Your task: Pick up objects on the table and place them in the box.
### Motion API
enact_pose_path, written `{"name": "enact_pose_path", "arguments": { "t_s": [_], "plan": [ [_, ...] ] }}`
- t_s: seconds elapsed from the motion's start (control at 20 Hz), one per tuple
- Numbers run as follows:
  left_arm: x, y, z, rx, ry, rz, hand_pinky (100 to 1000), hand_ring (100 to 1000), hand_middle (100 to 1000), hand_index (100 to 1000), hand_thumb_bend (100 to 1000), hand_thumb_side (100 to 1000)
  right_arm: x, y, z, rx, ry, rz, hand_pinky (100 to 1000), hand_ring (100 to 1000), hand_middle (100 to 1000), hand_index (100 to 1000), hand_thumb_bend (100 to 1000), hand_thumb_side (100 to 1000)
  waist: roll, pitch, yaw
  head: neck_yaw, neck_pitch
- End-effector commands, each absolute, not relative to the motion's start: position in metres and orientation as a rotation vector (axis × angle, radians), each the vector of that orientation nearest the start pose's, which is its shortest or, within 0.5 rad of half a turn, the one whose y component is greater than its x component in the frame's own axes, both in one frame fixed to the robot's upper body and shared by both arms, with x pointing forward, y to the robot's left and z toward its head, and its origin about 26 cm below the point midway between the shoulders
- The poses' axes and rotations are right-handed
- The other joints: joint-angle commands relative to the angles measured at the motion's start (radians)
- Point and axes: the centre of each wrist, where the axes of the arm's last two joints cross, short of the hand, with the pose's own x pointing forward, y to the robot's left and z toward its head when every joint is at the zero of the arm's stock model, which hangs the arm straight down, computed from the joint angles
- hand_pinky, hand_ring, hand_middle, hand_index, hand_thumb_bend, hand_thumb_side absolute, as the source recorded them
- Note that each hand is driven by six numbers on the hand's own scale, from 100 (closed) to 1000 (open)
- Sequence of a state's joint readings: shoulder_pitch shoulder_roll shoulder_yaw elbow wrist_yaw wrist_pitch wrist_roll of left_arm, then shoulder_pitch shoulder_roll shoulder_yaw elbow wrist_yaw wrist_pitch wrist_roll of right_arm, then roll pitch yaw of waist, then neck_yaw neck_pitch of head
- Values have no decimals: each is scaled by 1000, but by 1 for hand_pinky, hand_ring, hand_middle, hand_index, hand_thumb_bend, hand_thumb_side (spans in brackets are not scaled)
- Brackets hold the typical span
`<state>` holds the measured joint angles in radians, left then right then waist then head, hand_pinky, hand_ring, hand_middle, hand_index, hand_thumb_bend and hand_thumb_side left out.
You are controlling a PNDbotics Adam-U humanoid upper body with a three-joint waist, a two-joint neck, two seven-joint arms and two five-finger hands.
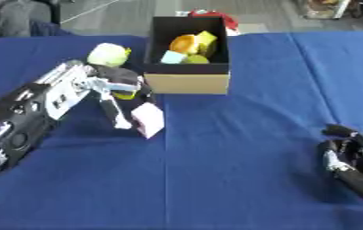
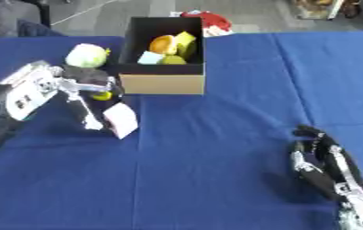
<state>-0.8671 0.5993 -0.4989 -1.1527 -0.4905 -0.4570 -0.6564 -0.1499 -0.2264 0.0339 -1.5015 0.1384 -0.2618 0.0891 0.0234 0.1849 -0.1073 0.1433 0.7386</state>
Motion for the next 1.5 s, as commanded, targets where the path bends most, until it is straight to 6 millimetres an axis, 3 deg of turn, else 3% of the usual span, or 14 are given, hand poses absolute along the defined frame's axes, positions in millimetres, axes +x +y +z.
{"name": "enact_pose_path", "arguments": {
  "t_s": [0.05, 0.1, 0.15, 0.5, 0.65, 0.85, 1.05, 1.25, 1.5],
  "plan": [
    [443, 259, 214, 263, -1283, -2391, 816, 682, 534, 590, 185, 227, 316, -287, 24, -177, -1861, 478, 750, 661, 734, 836, 100, 252, 10, -29, 1, -2, -6],
    [442, 259, 215, 255, -1291, -2381, 816, 682, 534, 590, 185, 227, 316, -287, 24, -177, -1861, 478, 750, 661, 734, 836, 100, 252, 10, -29, 1, -2, -6],
    [442, 255, 221, 254, -1326, -2366, 805, 676, 544, 605, 104, 222, 315, -286, 22, -173, -1854, 476, 750, 661, 734, 836, 100, 251, 6, -36, 3, -2, 0],
    [469, 233, 282, 415, -1611, -2061, 792, 676, 562, 631, 100, 212, 313, -284, 18, -161, -1846, 467, 750, 661, 734, 836, 100, 250, -8, -40, 6, -6, 2],
    [481, 219, 296, 436, -1699, -1910, 792, 683, 579, 649, 100, 207, 314, -283, 19, -157, -1849, 467, 751, 661, 734, 837, 100, 250, -10, -34, 5, -7, -2],
    [495, 206, 285, 415, -1722, -1732, 797, 694, 593, 662, 114, 208, 314, -281, 20, -144, -1852, 474, 751, 661, 734, 837, 100, 250, -9, -33, -1, 1, -5],
    [505, 185, 257, 413, -1636, -1667, 801, 709, 647, 714, 163, 215, 315, -279, 20, -139, -1854, 474, 751, 661, 734, 836, 100, 250, -12, -33, -9, 6, -11],
    [505, 164, 242, 478, -1594, -1631, 804, 723, 692, 788, 191, 218, 316, -278, 21, -132, -1859, 474, 751, 661, 733, 836, 100, 251, -14, -31, -10, 7, -15],
    [501, 145, 236, 611, -1584, -1568, 803, 724, 705, 804, 193, 215, 316, -277, 21, -127, -1861, 476, 750, 661, 733, 836, 100, 251, -16, -30, -8, 9, -16]
  ]
}}
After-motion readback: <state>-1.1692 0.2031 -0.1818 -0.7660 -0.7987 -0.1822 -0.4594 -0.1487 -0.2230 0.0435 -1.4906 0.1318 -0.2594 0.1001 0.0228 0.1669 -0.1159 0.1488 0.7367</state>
